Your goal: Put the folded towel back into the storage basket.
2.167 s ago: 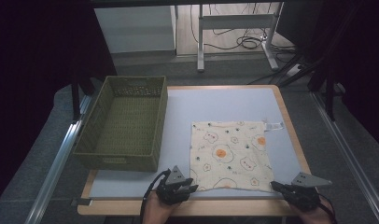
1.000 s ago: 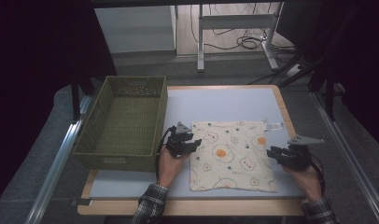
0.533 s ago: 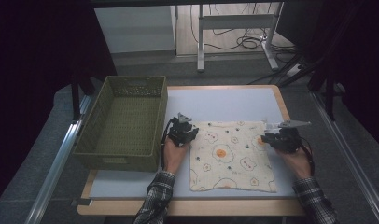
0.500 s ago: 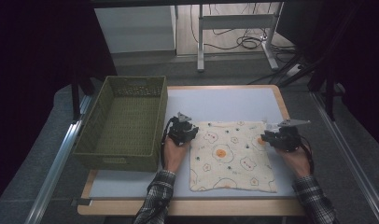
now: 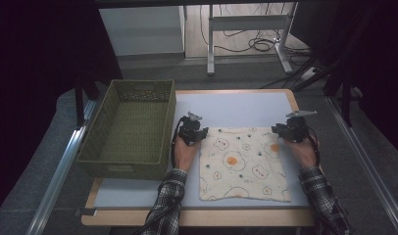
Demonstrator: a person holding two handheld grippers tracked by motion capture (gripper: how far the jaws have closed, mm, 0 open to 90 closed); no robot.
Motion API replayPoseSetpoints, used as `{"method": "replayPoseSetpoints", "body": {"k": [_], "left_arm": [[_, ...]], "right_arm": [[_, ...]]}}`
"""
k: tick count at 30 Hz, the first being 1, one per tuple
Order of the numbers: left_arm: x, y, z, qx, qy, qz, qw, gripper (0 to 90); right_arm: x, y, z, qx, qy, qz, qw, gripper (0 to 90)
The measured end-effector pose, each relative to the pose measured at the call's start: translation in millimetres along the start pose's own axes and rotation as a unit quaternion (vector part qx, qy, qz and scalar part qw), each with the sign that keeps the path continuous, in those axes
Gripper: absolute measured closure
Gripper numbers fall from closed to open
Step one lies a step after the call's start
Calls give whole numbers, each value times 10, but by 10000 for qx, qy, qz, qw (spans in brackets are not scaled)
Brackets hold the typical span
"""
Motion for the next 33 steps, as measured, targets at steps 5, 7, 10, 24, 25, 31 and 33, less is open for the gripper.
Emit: {"method": "replayPoseSetpoints", "body": {"k": [5,7,10,24,25,31,33], "left_arm": [[59,15,28,137,-135,223,9996,499],[68,16,34,29,8,258,9997,510],[65,18,39,8,87,259,9996,560],[-7,-58,-8,130,232,-24,9996,887],[-31,-85,-9,121,223,-98,9996,886],[-216,-179,-18,119,237,-303,9992,881],[-279,-170,-28,73,235,-362,9990,882]], "right_arm": [[106,43,-75,-89,158,138,9997,649],[110,42,-76,-71,168,126,9998,657],[101,49,-73,75,253,151,9995,781],[-39,-31,9,-87,301,28,9995,900],[-58,-58,21,-109,297,10,9995,900],[-207,-171,105,-202,187,-128,9995,900],[-269,-178,123,-243,173,-152,9994,900]]}}
Point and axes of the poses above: each handheld gripper's, and its own axes: x roughly forward along the jaws, y roughly out of its underside, z roughly to its left, the point moved 9 cm from there along x, roughly forward along the jaws, and after that the axes turned 7 degrees about -y, right-handed, at the moved point
